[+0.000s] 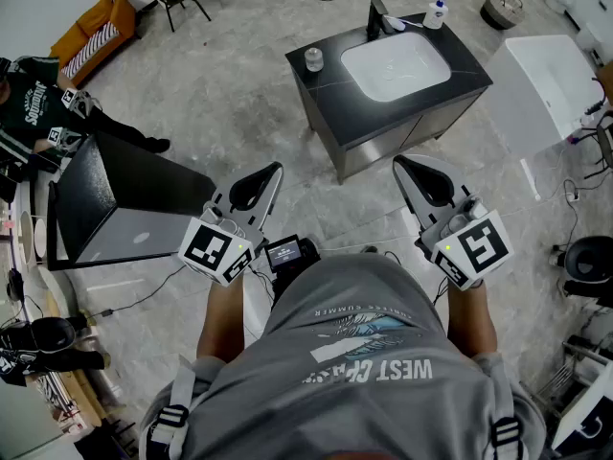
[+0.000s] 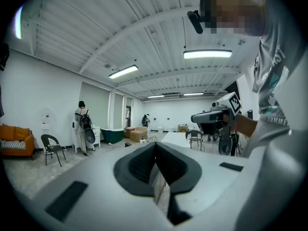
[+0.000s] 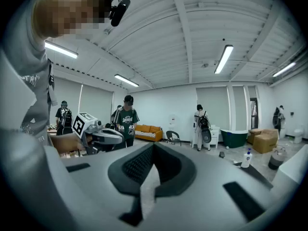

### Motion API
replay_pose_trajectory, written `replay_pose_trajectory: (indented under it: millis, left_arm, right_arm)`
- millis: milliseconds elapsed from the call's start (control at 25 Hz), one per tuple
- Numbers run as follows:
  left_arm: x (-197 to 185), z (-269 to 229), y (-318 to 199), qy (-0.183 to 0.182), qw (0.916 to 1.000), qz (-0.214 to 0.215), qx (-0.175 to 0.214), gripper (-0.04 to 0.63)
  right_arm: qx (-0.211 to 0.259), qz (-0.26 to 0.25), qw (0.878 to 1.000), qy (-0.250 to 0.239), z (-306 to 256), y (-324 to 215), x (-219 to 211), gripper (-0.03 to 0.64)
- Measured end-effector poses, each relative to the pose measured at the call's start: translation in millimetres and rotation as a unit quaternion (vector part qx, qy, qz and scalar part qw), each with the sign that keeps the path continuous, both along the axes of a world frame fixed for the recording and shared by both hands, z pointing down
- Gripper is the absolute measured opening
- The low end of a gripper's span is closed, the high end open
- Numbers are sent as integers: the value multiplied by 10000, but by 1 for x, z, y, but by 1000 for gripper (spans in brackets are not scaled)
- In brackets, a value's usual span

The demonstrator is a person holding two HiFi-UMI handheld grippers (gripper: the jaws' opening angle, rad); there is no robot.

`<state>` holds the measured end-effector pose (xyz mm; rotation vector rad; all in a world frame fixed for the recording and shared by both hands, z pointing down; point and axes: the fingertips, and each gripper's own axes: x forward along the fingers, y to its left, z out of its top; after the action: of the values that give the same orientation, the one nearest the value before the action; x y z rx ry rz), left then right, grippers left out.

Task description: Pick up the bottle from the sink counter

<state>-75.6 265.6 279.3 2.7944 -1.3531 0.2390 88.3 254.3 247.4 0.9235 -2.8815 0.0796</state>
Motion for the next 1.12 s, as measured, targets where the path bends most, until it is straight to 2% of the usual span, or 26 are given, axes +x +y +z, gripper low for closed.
replay_pose_trajectory:
  millis: [560,880,1120]
  left_arm:
    - [-5,4,-15,5,10000,35,-60,5]
    - [-35,9,-36,106,9997,166,-163,4]
    - [-60,17,-51,176,9987,430,-204,5]
  right_arm:
    - [-58,37,10000,13,5,-15,-6,0]
    - [-227,251,9994,-65,8,-34,-34,1]
    - [-381,616,9971,-231,14,-50,-56,2]
